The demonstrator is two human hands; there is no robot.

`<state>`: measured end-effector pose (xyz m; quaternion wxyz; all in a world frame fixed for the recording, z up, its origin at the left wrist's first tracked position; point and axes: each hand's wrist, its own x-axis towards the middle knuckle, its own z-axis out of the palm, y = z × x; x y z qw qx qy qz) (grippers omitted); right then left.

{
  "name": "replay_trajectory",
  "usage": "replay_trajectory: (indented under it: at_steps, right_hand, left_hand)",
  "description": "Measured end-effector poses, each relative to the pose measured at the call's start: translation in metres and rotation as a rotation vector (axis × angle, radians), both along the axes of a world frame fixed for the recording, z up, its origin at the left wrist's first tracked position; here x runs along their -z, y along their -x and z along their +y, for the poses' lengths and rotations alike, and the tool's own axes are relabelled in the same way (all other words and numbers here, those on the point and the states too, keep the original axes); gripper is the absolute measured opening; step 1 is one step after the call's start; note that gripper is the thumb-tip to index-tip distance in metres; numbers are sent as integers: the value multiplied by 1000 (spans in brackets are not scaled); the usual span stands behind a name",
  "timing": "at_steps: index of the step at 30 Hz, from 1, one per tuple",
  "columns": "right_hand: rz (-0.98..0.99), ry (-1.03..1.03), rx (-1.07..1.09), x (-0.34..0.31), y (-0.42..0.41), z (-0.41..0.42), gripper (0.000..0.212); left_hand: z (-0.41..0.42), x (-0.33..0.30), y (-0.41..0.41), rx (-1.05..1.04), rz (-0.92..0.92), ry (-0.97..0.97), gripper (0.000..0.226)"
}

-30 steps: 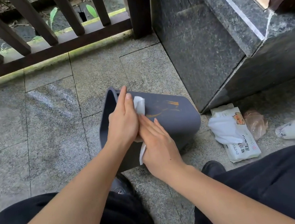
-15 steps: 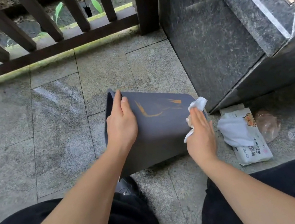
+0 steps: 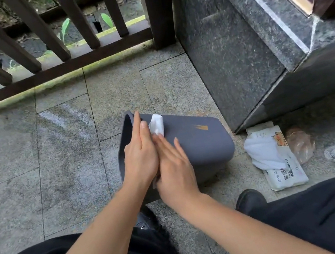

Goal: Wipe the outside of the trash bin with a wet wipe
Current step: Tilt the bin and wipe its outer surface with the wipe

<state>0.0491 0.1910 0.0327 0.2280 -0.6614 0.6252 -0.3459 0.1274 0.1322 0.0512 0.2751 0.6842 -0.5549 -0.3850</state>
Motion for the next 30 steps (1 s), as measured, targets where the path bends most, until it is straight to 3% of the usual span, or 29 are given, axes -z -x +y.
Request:
replay_trajectory:
  at_steps: [5, 9, 16, 24, 27, 30]
  right_hand:
    - [98, -1, -73, 14, 30, -1, 78]
    - [217, -198, 146, 45, 68, 8, 95]
    - [220, -312, 383, 57, 86, 2, 77]
    - [8, 67, -4, 12, 26, 8, 73]
    - [8, 110, -102, 9, 35, 7, 66]
    - [85, 80, -147, 4, 46, -11, 74]
  left_hand:
    - [0, 2, 2, -48, -32, 19, 52]
    - [0, 2, -1, -85, 12, 24, 55]
    - [3, -3, 10, -47, 63, -12, 54]
    - [5, -8, 8, 120, 130, 23, 60]
    - [9, -5, 6, 157, 87, 100, 60]
    - [3, 1, 6, 175, 16, 144, 56]
